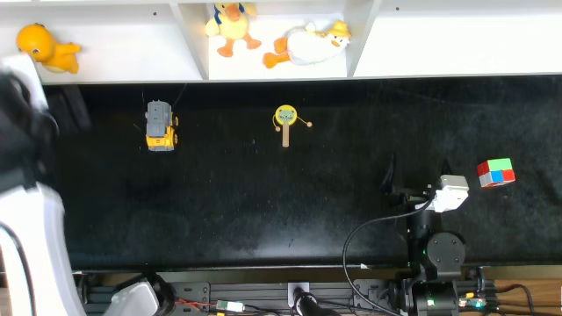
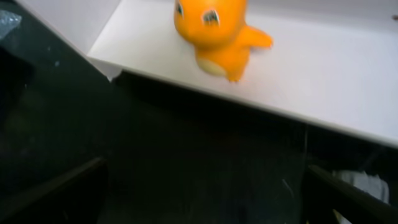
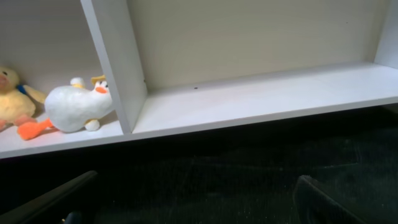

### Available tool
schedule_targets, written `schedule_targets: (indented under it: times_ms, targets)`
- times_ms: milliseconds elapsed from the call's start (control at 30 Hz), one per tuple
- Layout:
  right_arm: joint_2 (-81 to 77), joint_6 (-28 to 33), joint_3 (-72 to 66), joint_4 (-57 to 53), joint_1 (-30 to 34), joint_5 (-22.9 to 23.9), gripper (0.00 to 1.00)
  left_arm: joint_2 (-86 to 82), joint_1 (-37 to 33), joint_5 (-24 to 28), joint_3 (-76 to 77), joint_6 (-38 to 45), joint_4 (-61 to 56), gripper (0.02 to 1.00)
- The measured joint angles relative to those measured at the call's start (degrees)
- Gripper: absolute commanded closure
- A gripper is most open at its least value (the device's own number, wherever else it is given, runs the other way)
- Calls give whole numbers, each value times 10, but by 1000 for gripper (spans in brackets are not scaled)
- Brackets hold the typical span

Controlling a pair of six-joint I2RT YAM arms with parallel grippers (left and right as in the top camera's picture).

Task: Store Toys

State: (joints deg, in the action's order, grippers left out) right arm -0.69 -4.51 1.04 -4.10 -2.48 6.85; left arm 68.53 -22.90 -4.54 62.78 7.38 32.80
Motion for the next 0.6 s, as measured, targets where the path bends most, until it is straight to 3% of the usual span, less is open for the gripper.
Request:
schedule_targets:
  times_ms: [167,300,600]
  targets:
    - [0,0,0,0,0,0,5,-116,5,23,-131,-13,8,20]
    - [0,0,0,0,0,0,5,-163,48,42,-209,-21,7,20]
    - [0,0,0,0,0,0,5,-105,156,59,-254,-56,-59,45]
